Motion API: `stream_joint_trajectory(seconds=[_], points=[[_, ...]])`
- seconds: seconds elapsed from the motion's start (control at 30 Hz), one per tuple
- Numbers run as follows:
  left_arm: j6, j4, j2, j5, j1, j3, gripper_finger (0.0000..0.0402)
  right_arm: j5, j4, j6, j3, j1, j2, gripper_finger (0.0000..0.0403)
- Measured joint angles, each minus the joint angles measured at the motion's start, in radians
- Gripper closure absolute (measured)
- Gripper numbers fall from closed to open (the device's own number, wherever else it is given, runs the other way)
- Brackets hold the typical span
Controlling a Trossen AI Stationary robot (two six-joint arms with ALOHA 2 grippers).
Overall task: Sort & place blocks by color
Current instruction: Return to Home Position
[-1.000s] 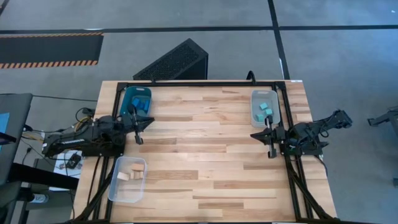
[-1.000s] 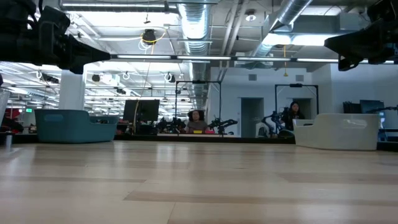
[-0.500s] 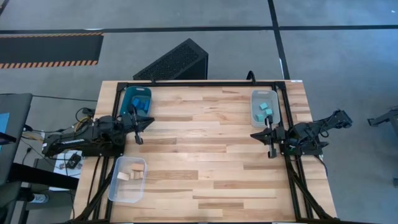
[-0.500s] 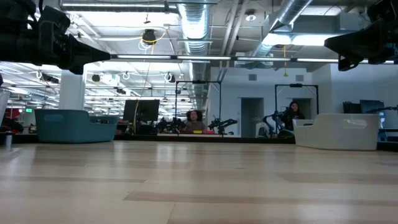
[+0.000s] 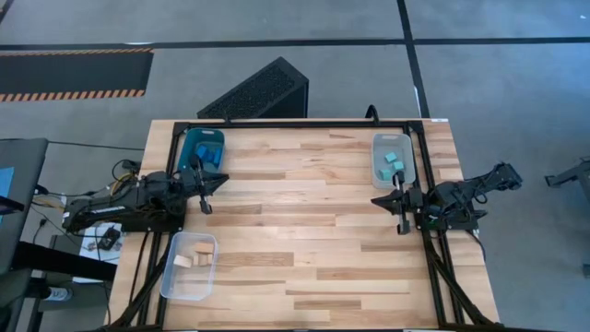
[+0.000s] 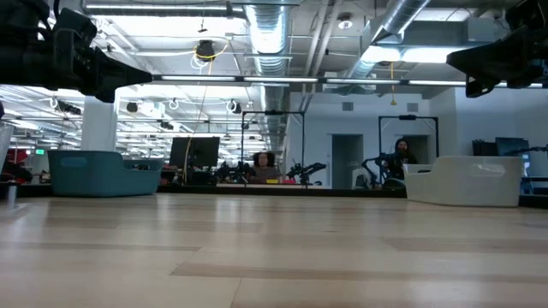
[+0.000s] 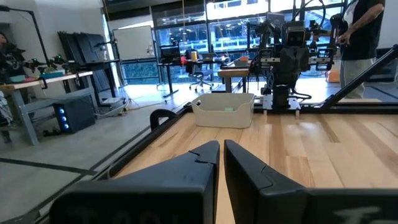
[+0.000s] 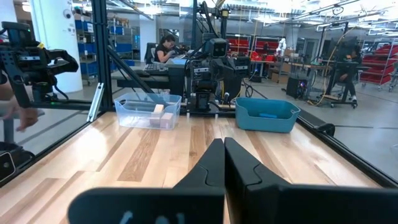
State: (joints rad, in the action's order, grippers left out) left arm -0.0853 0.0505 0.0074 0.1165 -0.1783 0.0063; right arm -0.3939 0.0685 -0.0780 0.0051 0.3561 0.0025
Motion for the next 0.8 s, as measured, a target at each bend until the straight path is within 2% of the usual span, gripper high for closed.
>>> stream_joint_trajectory(seconds=[0.8], points=[[-0.006,0.0,0.0,0.0,0.0,0.0,0.0386,0.0,0.0,0.0,0.0,0.0,0.0,0.0393]])
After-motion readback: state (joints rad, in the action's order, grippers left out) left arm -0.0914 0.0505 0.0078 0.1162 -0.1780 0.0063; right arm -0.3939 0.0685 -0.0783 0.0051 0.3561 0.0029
